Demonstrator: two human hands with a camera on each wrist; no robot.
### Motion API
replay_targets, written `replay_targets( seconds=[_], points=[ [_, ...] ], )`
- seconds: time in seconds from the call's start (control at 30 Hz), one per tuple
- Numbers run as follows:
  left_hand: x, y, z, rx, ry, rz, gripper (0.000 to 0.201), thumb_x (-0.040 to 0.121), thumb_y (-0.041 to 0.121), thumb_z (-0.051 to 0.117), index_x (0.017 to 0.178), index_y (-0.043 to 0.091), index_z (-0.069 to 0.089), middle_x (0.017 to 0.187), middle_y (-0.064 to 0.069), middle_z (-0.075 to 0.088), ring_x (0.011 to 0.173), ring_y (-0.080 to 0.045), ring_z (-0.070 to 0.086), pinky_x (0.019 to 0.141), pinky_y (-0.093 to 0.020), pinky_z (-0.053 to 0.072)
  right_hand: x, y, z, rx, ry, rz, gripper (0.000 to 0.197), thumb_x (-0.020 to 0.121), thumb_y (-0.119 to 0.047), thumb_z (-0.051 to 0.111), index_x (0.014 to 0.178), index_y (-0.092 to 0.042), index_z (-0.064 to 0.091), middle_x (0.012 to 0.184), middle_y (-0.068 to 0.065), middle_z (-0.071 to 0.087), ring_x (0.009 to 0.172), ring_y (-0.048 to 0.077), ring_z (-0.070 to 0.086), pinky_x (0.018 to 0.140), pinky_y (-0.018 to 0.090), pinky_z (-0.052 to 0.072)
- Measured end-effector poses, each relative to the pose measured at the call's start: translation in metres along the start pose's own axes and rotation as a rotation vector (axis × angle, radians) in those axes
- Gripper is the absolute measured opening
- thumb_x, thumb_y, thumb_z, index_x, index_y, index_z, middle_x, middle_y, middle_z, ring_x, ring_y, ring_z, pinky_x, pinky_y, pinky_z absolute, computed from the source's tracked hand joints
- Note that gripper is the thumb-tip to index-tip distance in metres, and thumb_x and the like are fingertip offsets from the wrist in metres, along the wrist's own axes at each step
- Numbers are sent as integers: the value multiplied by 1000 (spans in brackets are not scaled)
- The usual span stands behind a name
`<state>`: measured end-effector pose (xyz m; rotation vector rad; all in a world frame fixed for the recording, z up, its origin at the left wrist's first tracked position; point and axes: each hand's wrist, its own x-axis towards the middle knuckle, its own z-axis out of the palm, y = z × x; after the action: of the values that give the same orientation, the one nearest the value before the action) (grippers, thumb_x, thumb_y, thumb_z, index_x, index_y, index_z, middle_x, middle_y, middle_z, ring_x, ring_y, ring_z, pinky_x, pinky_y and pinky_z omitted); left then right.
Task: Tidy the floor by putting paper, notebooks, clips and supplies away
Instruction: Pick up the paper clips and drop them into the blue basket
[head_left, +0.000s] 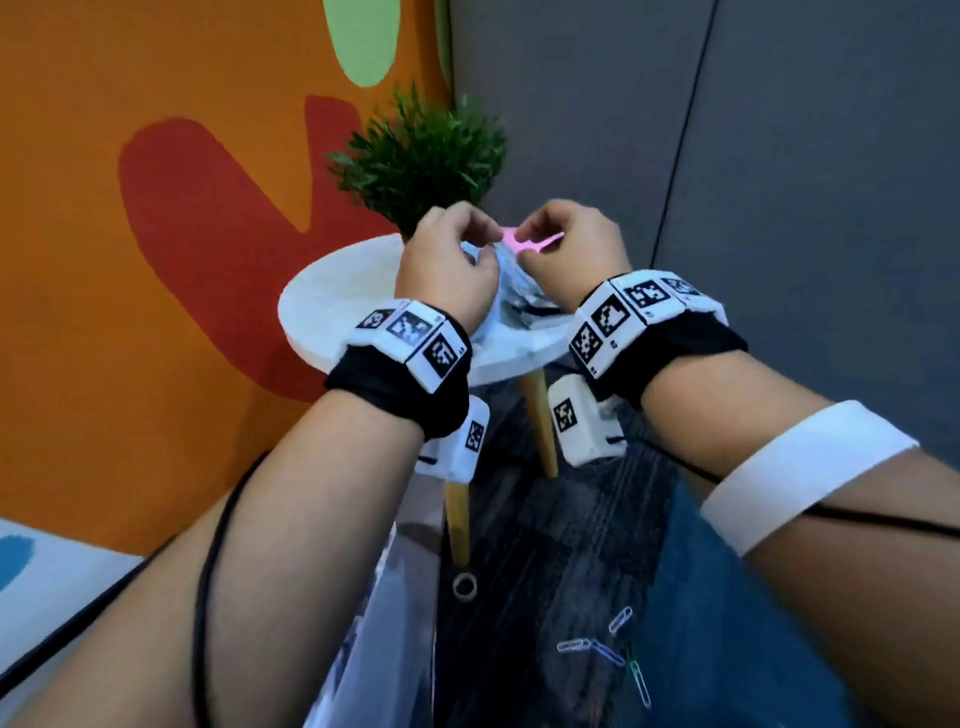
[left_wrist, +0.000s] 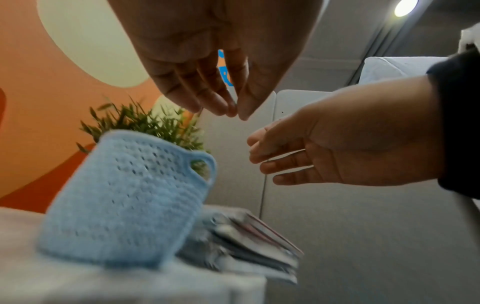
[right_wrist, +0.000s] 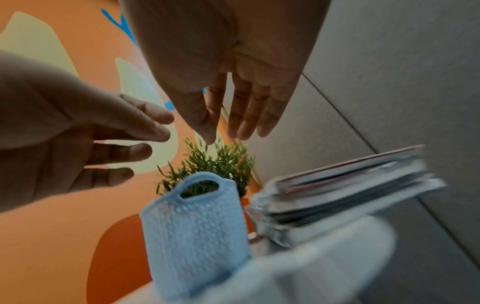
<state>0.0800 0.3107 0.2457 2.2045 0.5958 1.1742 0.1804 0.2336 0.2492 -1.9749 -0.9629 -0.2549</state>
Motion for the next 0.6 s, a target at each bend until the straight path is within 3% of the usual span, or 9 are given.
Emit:
replay_targets(
  seconds=[0.13, 0.3, 0.47, 0.6],
  points=[
    [-51, 7, 50, -48, -150, -32, 14, 78, 6, 58, 88, 14, 65, 97, -6, 67, 82, -23, 60, 78, -27, 46, -53, 47, -17, -22, -80, 47, 15, 77, -8, 60, 87, -18, 66, 87, -3, 64, 82, 16, 59, 80, 25, 48],
    [-120, -3, 109, -37, -299, -114, 13, 78, 3, 58, 86, 12, 63, 92, -5, 59, 83, -23, 57, 77, -25, 42, -119, 106, -23, -100, -142, 119, 16, 78, -12, 61, 93, -15, 67, 98, 8, 61, 91, 25, 60, 85, 35, 49],
    [-184, -27, 158, 17, -446, -266, 10, 82, 8, 58, 83, 18, 59, 94, -2, 57, 82, -25, 61, 79, -31, 50, -180, 166, -22, -123, -194, 230, 18, 78, -11, 62, 94, -16, 67, 91, -2, 51, 81, 17, 54, 83, 31, 48],
    [-232, -63, 184, 98, -592, -413, 9, 84, 9, 59, 85, 18, 59, 106, -8, 59, 86, -25, 61, 83, -28, 48, -227, 210, -11, -133, -333, 360, 19, 82, -14, 61, 101, -16, 64, 107, 4, 53, 96, 21, 56, 89, 31, 47]
  ],
)
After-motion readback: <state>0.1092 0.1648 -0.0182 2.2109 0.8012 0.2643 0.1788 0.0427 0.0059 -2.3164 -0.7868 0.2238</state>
